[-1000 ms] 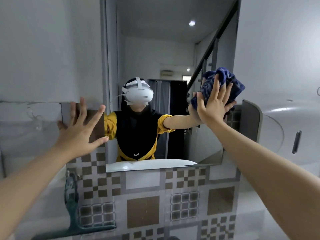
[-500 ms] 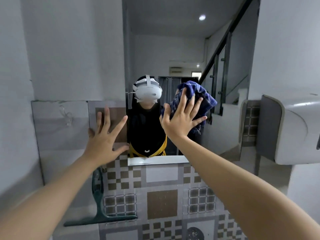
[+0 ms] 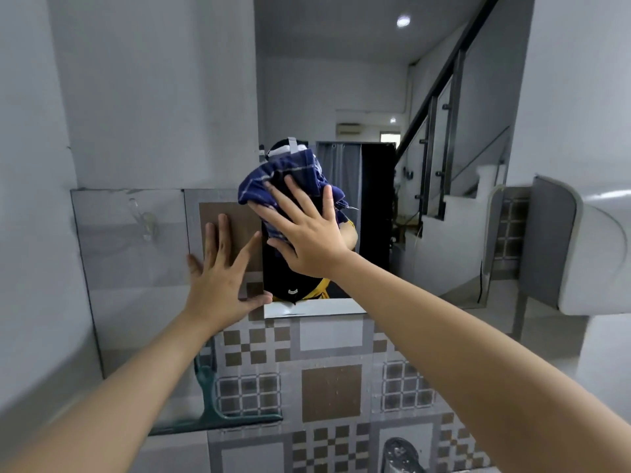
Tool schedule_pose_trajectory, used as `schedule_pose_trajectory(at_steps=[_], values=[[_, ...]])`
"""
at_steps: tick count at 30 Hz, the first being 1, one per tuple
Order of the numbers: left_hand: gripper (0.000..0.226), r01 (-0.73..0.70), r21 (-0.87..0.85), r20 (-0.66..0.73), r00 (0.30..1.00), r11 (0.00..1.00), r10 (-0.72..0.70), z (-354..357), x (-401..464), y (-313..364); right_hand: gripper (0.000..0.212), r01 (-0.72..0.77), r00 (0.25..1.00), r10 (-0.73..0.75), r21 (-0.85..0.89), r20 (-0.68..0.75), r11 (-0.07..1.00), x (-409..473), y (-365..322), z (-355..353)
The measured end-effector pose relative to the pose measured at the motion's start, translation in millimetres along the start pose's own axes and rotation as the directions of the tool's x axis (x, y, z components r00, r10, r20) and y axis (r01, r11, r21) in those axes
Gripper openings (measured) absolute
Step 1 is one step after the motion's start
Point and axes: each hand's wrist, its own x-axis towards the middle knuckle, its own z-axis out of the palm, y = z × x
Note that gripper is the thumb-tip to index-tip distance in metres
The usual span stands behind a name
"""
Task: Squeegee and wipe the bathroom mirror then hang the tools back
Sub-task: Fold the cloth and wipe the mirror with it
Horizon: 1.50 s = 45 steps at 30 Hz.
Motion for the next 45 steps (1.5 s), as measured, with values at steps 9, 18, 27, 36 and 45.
schedule_pose_trajectory(at_steps=[9, 18, 27, 36, 45], values=[[0.115, -0.014, -0.005, -0.028, 1.000, 1.000, 0.014, 3, 0, -1, 0.060, 0.078, 0.997, -0.079, -0.120, 0.002, 0.990, -55, 69, -10], [0.110, -0.002, 0.010, -0.038, 0.999, 1.000, 0.003, 5, 0, 2, 0.064, -0.349, 0.937, 0.346, -0.057, -0.044, 0.936, -118, 167, -31], [0.120, 0.002, 0.012, -0.074, 0.997, 1.000, -0.001, 11, 2, 1, 0.074, -0.708, 0.670, 0.740, 0.254, -0.054, 0.659, -157, 177, -26], [0.115, -0.006, 0.056, -0.066, 0.998, 0.998, 0.009, 9, 2, 0, 0.073, -0.811, 0.496, 0.865, 0.313, -0.078, 0.494, -124, 72, 7], [0.109, 0.016, 0.065, -0.044, 0.999, 0.998, -0.013, 12, -11, 3, 0.068, -0.748, 0.572, 0.820, 0.428, 0.026, 0.508, -65, -22, 22]])
